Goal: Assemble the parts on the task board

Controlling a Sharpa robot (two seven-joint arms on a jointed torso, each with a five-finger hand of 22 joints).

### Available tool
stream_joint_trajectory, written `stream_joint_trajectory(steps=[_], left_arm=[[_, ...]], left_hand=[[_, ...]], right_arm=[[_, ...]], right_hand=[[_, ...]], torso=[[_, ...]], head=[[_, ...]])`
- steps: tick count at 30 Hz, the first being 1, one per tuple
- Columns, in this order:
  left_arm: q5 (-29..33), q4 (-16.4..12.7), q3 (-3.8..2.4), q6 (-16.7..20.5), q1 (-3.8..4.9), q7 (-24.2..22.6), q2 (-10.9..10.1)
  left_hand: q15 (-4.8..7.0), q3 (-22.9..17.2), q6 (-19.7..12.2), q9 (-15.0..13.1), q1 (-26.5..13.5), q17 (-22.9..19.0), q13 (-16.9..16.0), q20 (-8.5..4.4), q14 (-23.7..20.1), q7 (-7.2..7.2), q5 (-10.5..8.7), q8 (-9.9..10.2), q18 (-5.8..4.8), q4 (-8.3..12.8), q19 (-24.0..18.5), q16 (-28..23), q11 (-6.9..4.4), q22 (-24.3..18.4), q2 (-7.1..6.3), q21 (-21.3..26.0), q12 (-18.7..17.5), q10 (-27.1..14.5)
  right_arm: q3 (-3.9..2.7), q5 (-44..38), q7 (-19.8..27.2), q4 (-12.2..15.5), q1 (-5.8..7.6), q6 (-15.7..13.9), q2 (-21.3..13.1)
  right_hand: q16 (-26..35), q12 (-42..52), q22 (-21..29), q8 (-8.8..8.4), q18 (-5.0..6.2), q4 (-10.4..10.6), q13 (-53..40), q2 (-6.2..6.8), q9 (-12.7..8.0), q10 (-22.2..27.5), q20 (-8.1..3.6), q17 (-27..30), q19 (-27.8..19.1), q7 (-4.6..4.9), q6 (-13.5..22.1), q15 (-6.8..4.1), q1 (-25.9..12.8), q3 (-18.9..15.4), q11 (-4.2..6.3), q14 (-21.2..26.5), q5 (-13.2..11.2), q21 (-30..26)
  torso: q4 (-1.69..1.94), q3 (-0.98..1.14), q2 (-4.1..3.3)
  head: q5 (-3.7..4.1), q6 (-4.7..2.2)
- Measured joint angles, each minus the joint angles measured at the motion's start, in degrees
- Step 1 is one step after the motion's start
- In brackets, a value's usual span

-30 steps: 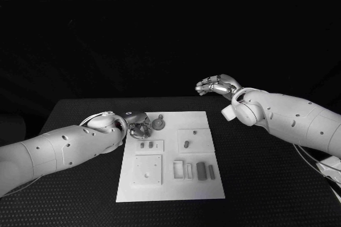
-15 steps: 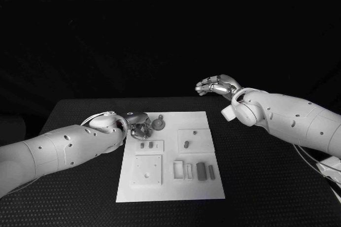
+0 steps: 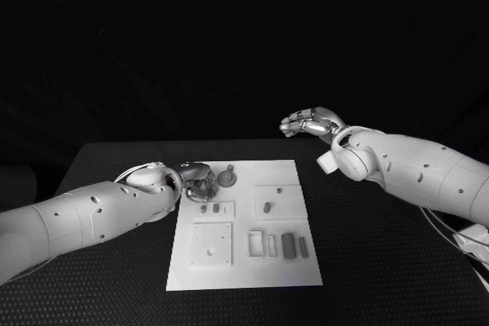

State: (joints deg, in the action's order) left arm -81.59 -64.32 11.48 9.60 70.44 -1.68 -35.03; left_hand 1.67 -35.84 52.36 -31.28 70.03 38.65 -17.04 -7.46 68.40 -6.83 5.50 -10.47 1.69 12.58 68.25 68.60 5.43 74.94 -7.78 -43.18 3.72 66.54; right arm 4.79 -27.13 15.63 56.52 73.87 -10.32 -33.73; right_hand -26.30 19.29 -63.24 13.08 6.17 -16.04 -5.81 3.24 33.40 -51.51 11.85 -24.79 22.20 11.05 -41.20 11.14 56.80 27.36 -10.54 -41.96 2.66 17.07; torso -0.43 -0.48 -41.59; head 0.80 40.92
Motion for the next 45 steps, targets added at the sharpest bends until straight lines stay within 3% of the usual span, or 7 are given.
stream_joint_trajectory(steps=[21, 25, 28, 30, 35, 43, 45], left_arm=[[0.64, 0.64, -0.13, 1.16, 0.0, 0.03, -1.5], [2.53, 1.35, -0.6, 1.13, 0.01, 0.15, -2.73], [5.13, 2.22, -1.82, 0.96, 0.12, 0.34, -3.72], [7.87, 2.52, -2.05, 0.75, 0.52, 0.47, -4.33], [15.76, 2.62, -2.8, 0.19, 1.42, 0.65, -5.53], [31.23, 0.03, -3.26, -0.1, 2.37, 0.56, -7.87], [35.16, -1.01, -3.3, -0.03, 2.44, 0.31, -8.54]], left_hand=[[-0.88, 0.54, -1.91, 0.34, -0.15, -0.87, -0.01, 0.94, -0.88, 0.08, 0.0, 0.53, 0.0, -0.55, -0.47, 0.22, 0.53, -0.01, -1.06, 0.82, 0.0, -2.15], [-1.53, 0.4, -1.54, 0.29, -0.1, -1.66, -0.01, 1.75, -2.64, -0.3, 0.0, -0.25, 0.1, -0.69, -1.92, -0.71, 0.95, -0.02, -1.56, 2.03, 0.0, -2.63], [-1.5, 0.23, -1.18, 0.12, -0.08, -2.46, -0.09, 1.84, -4.08, -0.65, 0.0, -0.63, 0.12, -0.87, -3.47, -1.78, 0.94, -0.02, -1.57, 3.04, 0.07, -2.76], [-1.39, 0.2, -1.18, 0.12, -0.08, -3.12, -0.44, 2.01, -5.14, -0.65, 0.0, -0.83, 0.18, -0.9, -4.64, -2.75, 0.71, -0.07, -1.57, 4.01, 0.67, -2.26], [-1.23, -0.27, -1.08, -0.08, -0.67, -7.36, -1.99, 3.26, -10.0, -1.16, 0.0, -1.8, 2.28, -1.38, -10.04, -10.34, 0.29, -3.36, -1.44, 10.72, 2.5, 0.77], [-1.31, 0.21, -1.07, -0.35, -1.29, -9.99, -3.47, 3.17, -10.32, -1.57, 0.0, -3.69, 2.58, -1.86, -11.15, -17.35, 0.1, -6.94, -1.28, 16.18, 4.89, 1.16], [-1.95, 0.81, -1.12, -0.34, -2.04, -10.24, -3.35, 2.98, -10.46, -1.62, 0.0, -3.84, 2.55, -1.87, -11.54, -18.76, 0.39, -7.57, -1.31, 17.21, 4.64, 0.72]], right_arm=[[0.0, -0.24, -0.1, -0.08, 0.0, 0.04, -0.16], [0.0, -1.47, -0.26, -0.03, 0.0, 0.17, -0.53], [0.0, -4.08, -0.43, 0.09, 0.0, 0.31, -0.88], [0.0, -6.46, -0.58, 0.27, -0.01, 0.46, -1.16], [0.0, -13.49, -1.12, 1.06, -0.18, 1.06, -2.06], [0.17, -28.4, -2.73, 4.66, -0.84, 1.89, -4.04], [0.42, -31.8, -3.11, 5.71, -0.98, 1.95, -4.47]], right_hand=[[0.23, 0.0, -0.05, 0.0, 0.0, 0.0, 0.12, 0.0, 0.01, 0.0, 0.0, -0.04, 0.0, 0.0, 0.0, 0.0, 0.0, 0.0, 0.0, 0.0, 0.0, -0.23], [0.23, 0.0, -0.22, 0.34, 0.0, -0.26, 0.22, -0.16, 0.01, -0.03, 0.0, -0.22, 0.0, 0.0, 0.0, 0.0, 0.52, -0.05, -0.01, 0.0, 0.0, -0.23], [0.23, 0.28, -0.44, 0.78, 0.0, -0.49, 0.22, 0.39, 0.01, -1.05, -0.2, -0.52, 0.45, 0.0, 0.0, -0.11, 2.62, 0.18, 0.42, -0.76, 0.0, -0.23], [-0.24, 0.77, -0.56, 1.19, 0.0, -0.72, 0.19, 0.51, 0.08, -1.99, -0.29, -0.89, 1.64, -0.11, -0.7, -0.45, 3.99, 0.45, 0.66, -1.94, 0.0, -0.2], [-3.03, 2.4, -0.67, 2.47, 1.38, -0.8, -0.37, 0.69, 0.5, -5.16, -0.8, -2.48, 6.79, 0.25, -3.08, -2.64, 6.89, 1.13, 2.08, -6.99, 0.0, 1.29], [-7.68, 2.92, 0.37, 3.69, 5.37, -0.8, -0.58, 0.91, 0.81, -8.53, -1.52, -5.46, 17.52, -0.35, -5.76, -7.33, 8.31, 1.44, 3.57, -16.38, 0.0, 3.76], [-8.68, 2.86, 0.55, 3.71, 6.03, -0.8, -0.58, 0.91, 0.87, -9.13, -1.71, -6.11, 19.92, -0.46, -6.21, -8.33, 8.31, 1.44, 3.67, -18.44, 0.0, 4.26]], torso=[[0.02, 0.01, 0.01], [0.0, -0.01, 0.01], [0.01, -0.01, 0.03], [0.01, 0.0, 0.03], [0.05, 0.03, 0.03], [0.08, -0.01, 0.04], [0.05, -0.01, 0.04]], head=[[-0.12, -0.19], [-0.12, -0.39], [-0.12, -0.58], [-0.07, -0.68], [0.0, -0.99], [-0.07, -1.41], [-0.12, -1.46]])
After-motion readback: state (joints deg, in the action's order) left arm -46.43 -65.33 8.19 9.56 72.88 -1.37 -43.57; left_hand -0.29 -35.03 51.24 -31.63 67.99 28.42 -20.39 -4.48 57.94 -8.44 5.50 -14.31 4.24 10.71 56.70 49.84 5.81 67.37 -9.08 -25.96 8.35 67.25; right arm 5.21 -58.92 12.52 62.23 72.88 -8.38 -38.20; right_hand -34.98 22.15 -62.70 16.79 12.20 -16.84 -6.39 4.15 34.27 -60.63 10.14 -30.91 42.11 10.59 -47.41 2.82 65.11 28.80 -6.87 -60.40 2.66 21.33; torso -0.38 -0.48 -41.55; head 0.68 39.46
